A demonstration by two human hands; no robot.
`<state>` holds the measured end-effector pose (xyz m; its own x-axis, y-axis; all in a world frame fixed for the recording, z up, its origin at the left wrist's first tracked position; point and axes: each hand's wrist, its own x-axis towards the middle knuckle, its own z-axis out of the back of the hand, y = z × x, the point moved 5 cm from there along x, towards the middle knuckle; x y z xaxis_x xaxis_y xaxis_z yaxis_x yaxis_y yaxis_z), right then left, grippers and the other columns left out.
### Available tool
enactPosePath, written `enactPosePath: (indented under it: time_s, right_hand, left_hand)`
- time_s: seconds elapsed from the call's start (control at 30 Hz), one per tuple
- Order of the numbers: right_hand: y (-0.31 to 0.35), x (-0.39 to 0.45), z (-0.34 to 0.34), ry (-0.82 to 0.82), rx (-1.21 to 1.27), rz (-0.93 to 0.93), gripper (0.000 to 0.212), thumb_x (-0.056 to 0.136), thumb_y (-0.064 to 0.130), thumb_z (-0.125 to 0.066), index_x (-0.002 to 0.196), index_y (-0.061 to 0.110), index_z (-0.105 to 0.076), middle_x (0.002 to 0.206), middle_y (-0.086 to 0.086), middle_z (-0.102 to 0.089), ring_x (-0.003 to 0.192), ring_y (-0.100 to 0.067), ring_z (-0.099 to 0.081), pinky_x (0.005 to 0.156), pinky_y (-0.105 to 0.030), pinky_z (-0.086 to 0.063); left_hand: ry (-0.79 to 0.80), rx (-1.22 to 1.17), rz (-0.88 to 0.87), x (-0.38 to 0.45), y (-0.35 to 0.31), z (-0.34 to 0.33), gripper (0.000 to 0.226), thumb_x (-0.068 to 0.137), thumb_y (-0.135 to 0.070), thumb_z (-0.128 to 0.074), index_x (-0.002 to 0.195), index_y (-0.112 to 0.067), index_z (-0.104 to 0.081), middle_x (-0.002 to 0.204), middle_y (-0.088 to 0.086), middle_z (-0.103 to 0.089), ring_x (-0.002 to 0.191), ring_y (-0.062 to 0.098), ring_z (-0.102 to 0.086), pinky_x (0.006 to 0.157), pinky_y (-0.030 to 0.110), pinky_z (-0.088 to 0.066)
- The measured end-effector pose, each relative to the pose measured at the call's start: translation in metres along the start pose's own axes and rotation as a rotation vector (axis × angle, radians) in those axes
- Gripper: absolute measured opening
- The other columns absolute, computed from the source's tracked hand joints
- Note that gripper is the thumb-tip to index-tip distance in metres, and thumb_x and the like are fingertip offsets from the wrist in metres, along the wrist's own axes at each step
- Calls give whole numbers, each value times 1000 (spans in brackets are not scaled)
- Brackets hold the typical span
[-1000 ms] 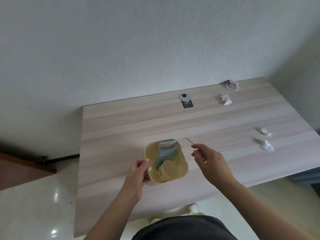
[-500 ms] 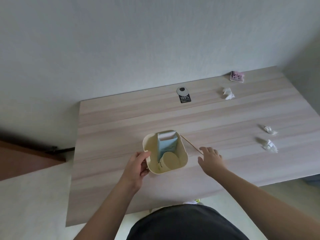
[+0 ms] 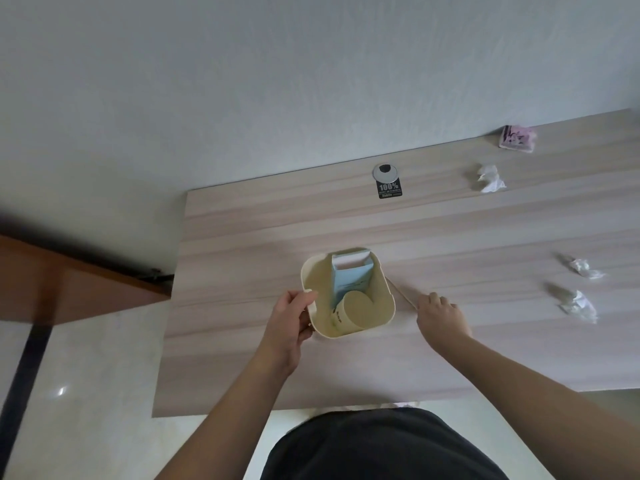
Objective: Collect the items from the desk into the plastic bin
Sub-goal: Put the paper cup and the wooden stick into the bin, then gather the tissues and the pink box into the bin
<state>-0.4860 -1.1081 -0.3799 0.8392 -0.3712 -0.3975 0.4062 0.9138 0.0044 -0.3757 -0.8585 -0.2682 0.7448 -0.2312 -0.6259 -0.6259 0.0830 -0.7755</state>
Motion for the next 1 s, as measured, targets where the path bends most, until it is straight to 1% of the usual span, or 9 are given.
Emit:
enactPosePath:
  time_s: [0.13, 0.23, 0.37, 0.5, 0.57, 0.63, 0.73, 0.87, 1.0]
  right_hand:
    - [-15, -5, 0, 76, 90, -69, 21, 95, 7, -38, 116, 8, -41, 110, -7, -59, 96, -23, -64, 77, -32, -51]
    - [-33, -5, 7, 61, 565, -205, 10, 98, 8, -34, 98, 15, -42, 82, -6, -65, 71, -26, -64, 61, -39, -49]
    - [-47, -9, 36, -176, 1190, -270, 11, 101, 18, -43, 98, 14, -53, 72, -3, -63, 56, -13, -58, 54, -31, -48]
    - [-63, -11, 88, -385, 1481, -192, 16, 99, 14, -50, 87, 21, -60, 65, 4, -62, 53, -9, -53, 56, -28, -48]
    - [-66, -17, 121, -393, 1433, -44, 21, 96, 15, -55, 81, 27, -64, 64, 7, -66, 53, -5, -54, 52, -18, -47]
    - [-65, -25, 152, -377, 1210, 104, 16, 91, 18, -62, 80, 29, -67, 69, 12, -69, 59, -2, -60, 55, -11, -46]
    - [-55, -39, 187, -433, 827, 296, 7, 86, 14, -69, 83, 21, -71, 77, 9, -68, 71, -5, -60, 62, -7, -42]
    - [-25, -52, 211, -421, 713, 498, 5, 85, 7, -71, 85, 12, -72, 81, 4, -66, 67, -9, -55, 64, -11, -40]
    - [16, -60, 217, -372, 660, 661, 1, 86, 12, -71, 87, 11, -71, 81, 2, -63, 69, -6, -51, 64, -21, -43]
  left_hand:
    - [-11, -12, -6, 3, 2, -9, 27, 70, -31, -68, 78, -16, -47, 46, -9, -42, 37, 4, -42, 36, 18, -35]
    - [-9, -32, -6, 4, 4, -15, 27, 70, -30, -67, 79, -15, -46, 45, -9, -42, 36, 5, -42, 36, 18, -35]
    - [5, -29, 2, 4, 4, -22, 26, 73, -29, -67, 81, -15, -47, 45, -10, -43, 37, 4, -43, 37, 17, -36]
    - [6, -41, 10, 5, 2, -26, 22, 87, -26, -65, 84, -13, -47, 46, -10, -47, 37, 3, -45, 36, 17, -37]
    - [7, -44, 16, 6, 0, -28, 23, 90, -27, -63, 84, -13, -46, 46, -11, -49, 37, 3, -46, 36, 16, -37]
    - [20, -30, 18, 6, -1, -29, 25, 90, -31, -62, 86, -13, -46, 47, -12, -52, 38, 3, -48, 36, 16, -38]
    - [49, 5, 19, 5, -2, -30, 32, 84, -39, -65, 89, -12, -48, 51, -10, -51, 41, 4, -47, 38, 16, -38]
    - [68, 43, 14, 2, -1, -30, 42, 73, -45, -71, 91, -12, -52, 56, -7, -44, 46, 7, -41, 40, 18, -37]
    - [79, 54, 5, -2, 1, -31, 42, 71, -43, -73, 89, -12, -51, 54, -8, -44, 45, 7, -40, 41, 18, -36]
